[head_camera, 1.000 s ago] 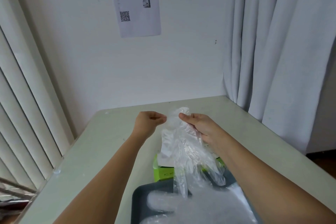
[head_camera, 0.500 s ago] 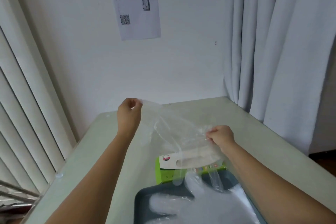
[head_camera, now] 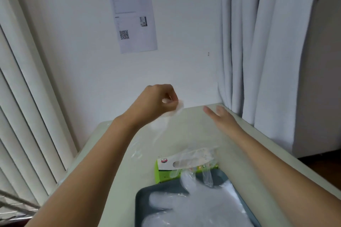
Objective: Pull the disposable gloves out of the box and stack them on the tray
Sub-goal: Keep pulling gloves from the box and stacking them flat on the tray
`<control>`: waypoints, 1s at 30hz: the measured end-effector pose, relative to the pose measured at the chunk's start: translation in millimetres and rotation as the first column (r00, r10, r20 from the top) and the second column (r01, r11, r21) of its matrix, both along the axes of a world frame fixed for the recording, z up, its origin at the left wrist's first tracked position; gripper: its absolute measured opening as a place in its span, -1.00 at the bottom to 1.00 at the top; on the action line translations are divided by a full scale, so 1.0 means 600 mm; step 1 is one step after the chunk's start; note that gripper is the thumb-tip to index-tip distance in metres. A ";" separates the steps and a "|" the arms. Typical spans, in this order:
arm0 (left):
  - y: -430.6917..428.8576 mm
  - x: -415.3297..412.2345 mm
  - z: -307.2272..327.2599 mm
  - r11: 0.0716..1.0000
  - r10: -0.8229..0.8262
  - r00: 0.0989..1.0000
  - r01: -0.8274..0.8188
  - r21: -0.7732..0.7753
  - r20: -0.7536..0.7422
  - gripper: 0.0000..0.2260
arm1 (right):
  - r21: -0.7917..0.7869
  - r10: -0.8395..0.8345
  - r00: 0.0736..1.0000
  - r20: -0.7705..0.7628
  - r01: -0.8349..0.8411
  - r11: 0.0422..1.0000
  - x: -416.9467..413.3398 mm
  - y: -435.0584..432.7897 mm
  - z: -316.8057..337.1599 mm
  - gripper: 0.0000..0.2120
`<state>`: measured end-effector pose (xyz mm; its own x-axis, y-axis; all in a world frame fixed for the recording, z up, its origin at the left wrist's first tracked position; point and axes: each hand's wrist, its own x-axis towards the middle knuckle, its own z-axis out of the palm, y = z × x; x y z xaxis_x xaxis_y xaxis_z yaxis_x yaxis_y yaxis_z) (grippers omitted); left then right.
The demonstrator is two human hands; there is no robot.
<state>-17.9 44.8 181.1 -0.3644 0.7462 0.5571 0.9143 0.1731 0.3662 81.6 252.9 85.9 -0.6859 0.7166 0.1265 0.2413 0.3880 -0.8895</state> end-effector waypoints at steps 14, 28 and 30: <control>-0.027 0.129 -0.036 0.974 -0.031 0.999 0.023 -0.225 -0.033 -0.91 | -0.050 0.399 0.916 0.052 -0.396 0.917 0.119 -0.180 0.071 -0.65; -0.064 0.152 -0.125 0.947 -0.021 0.943 0.125 -0.295 0.332 -0.78 | -0.175 0.529 0.807 0.261 -0.500 0.848 0.243 -0.137 -0.014 -0.53; -0.054 0.172 -0.142 0.933 -0.055 0.941 0.168 -0.319 0.335 -0.75 | -0.172 0.539 0.807 0.241 -0.512 0.842 0.266 -0.138 -0.032 -0.55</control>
<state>85.0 12.6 96.2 -0.3820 0.9144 0.1340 0.7809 0.2418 0.5760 241.5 170.2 66.5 -0.9574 0.2352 -0.1673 0.2588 0.4429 -0.8584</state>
